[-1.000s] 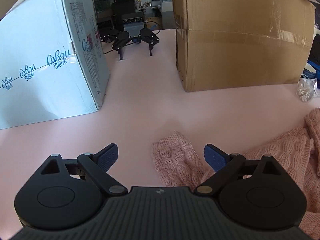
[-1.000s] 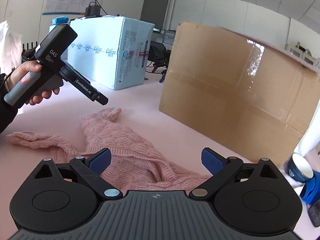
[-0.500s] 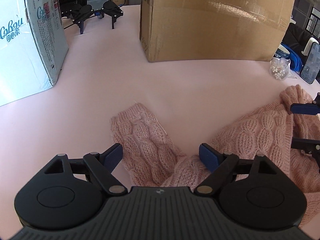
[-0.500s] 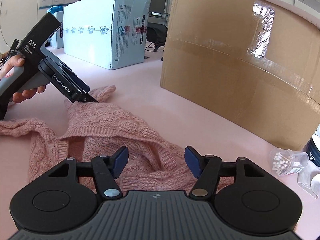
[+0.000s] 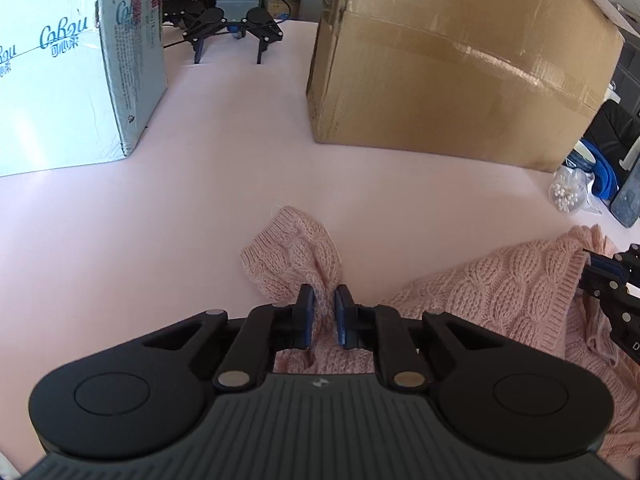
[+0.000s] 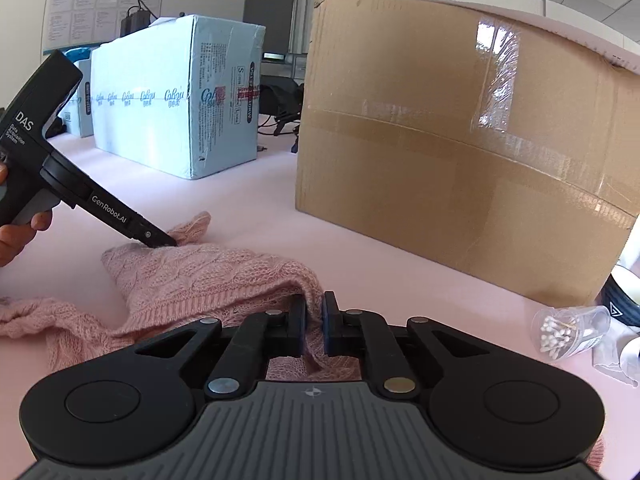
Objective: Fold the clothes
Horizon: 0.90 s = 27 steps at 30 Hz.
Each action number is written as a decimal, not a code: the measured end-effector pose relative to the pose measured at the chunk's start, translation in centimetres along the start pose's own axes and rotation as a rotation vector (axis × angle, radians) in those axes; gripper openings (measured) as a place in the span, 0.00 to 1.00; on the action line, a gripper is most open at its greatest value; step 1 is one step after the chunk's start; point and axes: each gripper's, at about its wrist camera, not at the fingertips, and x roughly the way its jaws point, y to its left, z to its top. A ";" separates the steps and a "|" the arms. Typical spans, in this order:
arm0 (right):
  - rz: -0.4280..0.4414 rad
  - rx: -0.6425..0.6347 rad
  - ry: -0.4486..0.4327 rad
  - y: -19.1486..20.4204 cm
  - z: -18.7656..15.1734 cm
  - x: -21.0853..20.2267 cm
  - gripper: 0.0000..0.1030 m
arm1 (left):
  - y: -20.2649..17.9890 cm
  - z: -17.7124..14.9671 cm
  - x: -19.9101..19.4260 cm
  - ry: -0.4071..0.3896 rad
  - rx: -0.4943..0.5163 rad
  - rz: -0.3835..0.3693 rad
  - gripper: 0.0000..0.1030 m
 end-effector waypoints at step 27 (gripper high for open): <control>-0.010 0.191 0.006 -3.9 0.6 2.4 0.83 | -0.8 0.8 1.0 -0.184 0.403 0.031 0.87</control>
